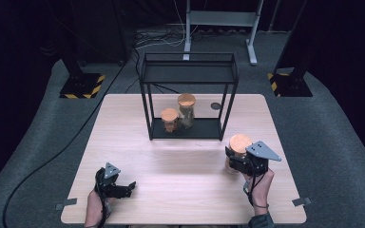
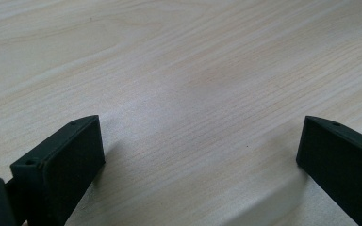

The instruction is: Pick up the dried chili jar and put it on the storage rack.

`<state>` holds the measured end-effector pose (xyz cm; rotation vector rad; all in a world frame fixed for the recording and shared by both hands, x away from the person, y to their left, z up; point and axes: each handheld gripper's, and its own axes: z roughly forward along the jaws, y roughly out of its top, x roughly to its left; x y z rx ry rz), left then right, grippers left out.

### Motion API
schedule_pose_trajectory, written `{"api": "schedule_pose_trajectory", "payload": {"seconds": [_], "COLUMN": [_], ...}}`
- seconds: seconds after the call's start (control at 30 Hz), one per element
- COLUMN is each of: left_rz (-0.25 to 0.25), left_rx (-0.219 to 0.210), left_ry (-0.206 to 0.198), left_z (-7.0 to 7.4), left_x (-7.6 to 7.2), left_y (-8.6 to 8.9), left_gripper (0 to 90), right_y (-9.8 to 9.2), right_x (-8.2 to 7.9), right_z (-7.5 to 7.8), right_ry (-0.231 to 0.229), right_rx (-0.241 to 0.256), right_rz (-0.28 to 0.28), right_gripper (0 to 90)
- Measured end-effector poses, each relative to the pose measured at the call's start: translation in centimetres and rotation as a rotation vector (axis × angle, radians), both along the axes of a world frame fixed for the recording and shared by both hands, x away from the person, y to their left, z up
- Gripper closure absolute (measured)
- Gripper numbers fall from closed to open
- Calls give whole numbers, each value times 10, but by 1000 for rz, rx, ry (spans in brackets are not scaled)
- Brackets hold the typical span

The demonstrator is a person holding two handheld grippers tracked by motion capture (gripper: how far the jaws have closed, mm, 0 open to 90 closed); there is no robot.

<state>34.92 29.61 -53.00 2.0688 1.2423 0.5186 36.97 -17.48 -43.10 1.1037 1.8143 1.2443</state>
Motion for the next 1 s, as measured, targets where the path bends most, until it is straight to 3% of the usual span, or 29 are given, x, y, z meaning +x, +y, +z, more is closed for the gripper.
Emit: {"api": "schedule_pose_trajectory", "payload": {"seconds": [1.0], "left_rz": [0], "left_rx": [-1], "left_ry": [0], "left_z": [0], "left_x": [0], "left_y": [0], "left_gripper": [9], "right_y": [22], "right_x": [26], "right_z": [4], "right_ry": [5], "right_rx": [-8], "right_rz": [24], "right_gripper": [248]}}
